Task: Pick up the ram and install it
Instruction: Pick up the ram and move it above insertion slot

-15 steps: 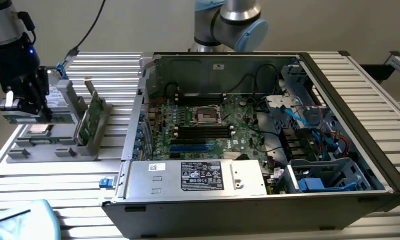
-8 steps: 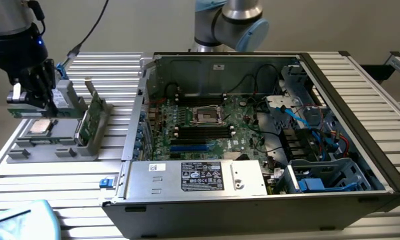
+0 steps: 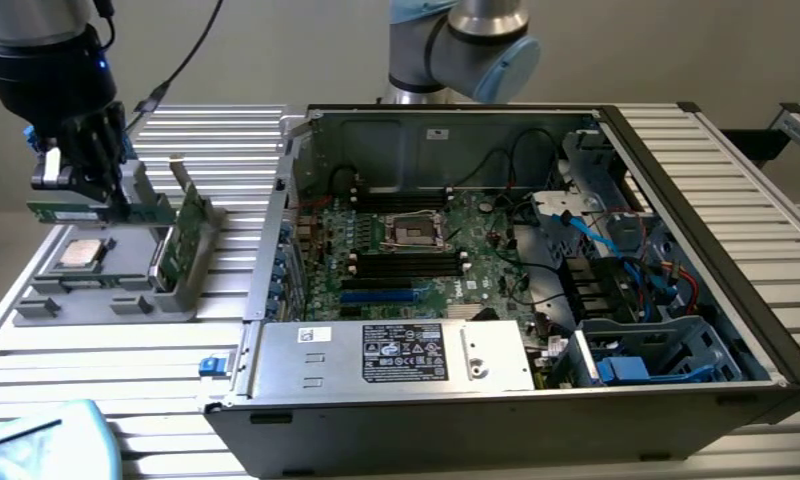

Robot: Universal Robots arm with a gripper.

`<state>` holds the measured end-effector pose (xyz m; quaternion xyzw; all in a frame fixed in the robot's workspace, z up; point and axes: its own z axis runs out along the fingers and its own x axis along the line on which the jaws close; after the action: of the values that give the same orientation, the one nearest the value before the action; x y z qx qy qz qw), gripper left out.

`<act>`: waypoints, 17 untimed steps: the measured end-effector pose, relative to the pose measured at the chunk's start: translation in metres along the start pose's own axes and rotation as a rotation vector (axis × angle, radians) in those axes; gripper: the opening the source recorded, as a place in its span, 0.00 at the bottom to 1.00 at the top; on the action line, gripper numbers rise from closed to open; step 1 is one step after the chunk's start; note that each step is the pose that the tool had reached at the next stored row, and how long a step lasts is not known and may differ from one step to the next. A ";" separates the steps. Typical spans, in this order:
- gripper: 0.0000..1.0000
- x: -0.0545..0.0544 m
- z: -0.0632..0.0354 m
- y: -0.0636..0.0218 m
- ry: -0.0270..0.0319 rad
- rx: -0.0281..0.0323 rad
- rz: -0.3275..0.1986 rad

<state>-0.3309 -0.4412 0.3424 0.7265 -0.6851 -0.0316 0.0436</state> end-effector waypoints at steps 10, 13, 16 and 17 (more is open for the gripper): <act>0.14 0.002 -0.0162 -0.0298 -0.0014 -0.0237 -0.001; 0.14 0.003 -0.0206 -0.0387 -0.0019 -0.0308 -0.001; 0.14 0.003 -0.0256 -0.0479 -0.0021 -0.0371 -0.002; 0.14 0.003 -0.0275 -0.0509 -0.0022 -0.0387 -0.002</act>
<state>-0.2773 -0.4412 0.3643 0.7263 -0.6835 -0.0457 0.0568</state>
